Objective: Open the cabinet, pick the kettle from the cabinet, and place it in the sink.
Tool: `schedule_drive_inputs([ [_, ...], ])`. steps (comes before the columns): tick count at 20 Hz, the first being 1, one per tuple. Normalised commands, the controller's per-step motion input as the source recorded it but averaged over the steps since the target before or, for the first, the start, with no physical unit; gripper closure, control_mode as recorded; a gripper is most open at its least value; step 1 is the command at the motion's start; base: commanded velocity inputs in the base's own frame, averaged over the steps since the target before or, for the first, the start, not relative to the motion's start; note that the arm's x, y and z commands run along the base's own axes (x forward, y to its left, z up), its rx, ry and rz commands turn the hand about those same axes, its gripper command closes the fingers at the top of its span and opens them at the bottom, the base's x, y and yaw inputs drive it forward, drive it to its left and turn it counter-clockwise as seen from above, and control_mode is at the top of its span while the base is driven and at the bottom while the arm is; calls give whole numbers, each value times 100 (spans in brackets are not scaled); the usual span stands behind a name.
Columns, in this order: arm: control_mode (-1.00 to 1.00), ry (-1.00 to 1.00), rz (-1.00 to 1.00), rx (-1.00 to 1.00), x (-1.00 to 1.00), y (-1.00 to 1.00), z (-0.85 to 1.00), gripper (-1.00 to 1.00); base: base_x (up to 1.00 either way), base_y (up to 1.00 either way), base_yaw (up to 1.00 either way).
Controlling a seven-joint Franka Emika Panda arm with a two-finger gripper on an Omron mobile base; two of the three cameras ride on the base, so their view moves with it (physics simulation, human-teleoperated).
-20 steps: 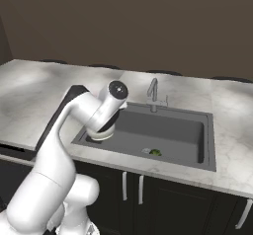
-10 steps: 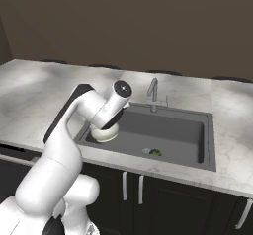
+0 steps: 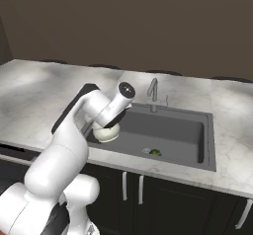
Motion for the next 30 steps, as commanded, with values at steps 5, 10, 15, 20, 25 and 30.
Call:
schedule_drive_inputs([
  [5,-100,1,0,0,13,0,-16,100,0,0,0],
  [10,-100,6,0,0,11,0,-19,100,0,0,0],
  [15,-100,3,0,0,13,0,-17,100,0,0,0],
  [20,-100,0,0,0,17,0,-13,100,0,0,0],
  [25,-100,-1,4,2,13,1,-13,100,0,0,0],
  [30,-100,-4,7,3,13,4,-15,100,0,0,0],
])
